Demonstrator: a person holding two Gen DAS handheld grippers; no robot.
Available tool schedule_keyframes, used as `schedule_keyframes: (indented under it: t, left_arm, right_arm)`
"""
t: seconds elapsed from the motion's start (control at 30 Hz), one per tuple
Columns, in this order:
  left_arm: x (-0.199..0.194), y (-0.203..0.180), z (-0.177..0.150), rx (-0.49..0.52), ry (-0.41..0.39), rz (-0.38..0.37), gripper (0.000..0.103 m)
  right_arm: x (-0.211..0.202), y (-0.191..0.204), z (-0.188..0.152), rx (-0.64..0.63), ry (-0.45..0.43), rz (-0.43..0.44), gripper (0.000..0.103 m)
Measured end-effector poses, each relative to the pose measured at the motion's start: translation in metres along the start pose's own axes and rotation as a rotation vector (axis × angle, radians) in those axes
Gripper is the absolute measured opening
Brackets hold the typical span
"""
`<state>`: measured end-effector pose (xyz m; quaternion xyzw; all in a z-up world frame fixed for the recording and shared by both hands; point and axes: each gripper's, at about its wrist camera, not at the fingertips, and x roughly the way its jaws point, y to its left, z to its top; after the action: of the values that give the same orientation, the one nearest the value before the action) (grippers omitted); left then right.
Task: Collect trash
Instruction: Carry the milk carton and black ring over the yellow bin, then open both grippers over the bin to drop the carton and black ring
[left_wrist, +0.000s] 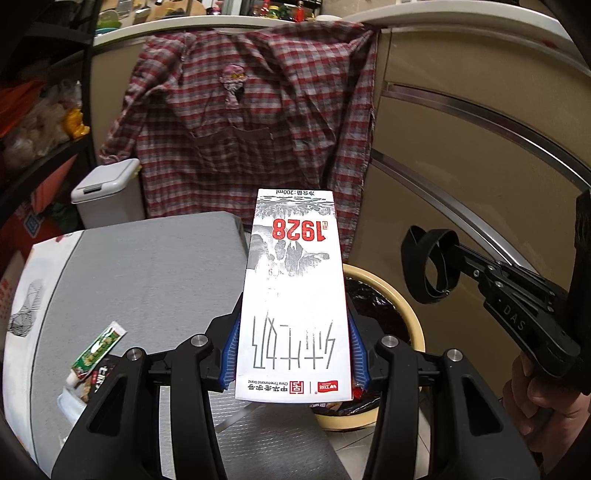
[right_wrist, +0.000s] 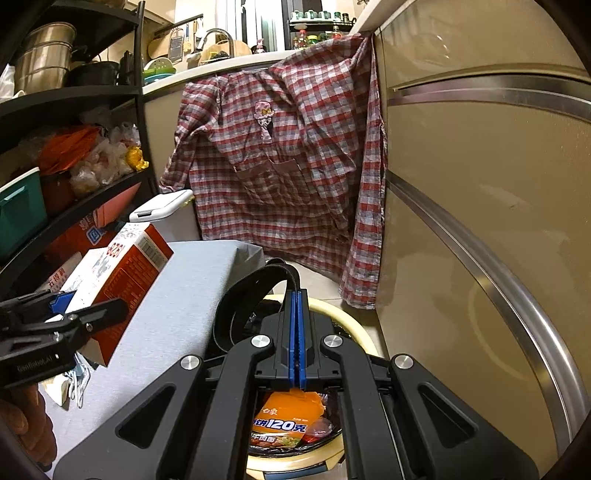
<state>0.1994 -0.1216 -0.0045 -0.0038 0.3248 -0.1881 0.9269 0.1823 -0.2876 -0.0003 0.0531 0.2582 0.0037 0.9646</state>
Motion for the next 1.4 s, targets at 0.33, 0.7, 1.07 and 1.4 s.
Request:
schedule_keyframes:
  t: [0.33,0.7,1.07,1.4]
  left_arm:
    - [0.019,-0.007,0.003,-0.005,0.022,-0.007,0.047]
    - [0.030,-0.016,0.002,0.008,0.040,-0.024,0.047]
    - [0.031,-0.018,0.005,0.006,0.029,-0.026,0.054]
    - [0.027,-0.011,0.007,-0.011,0.022,-0.022,0.054]
  right_arm:
    - [0.011,-0.002,0.000,0.003,0.013,-0.010,0.002]
    - [0.016,-0.006,-0.001,0.000,0.022,-0.013,0.002]
    - [0.022,-0.011,-0.004,0.013,0.050,-0.035,0.031]
    - [0.021,-0.009,-0.005,0.017,0.049,-0.016,0.031]
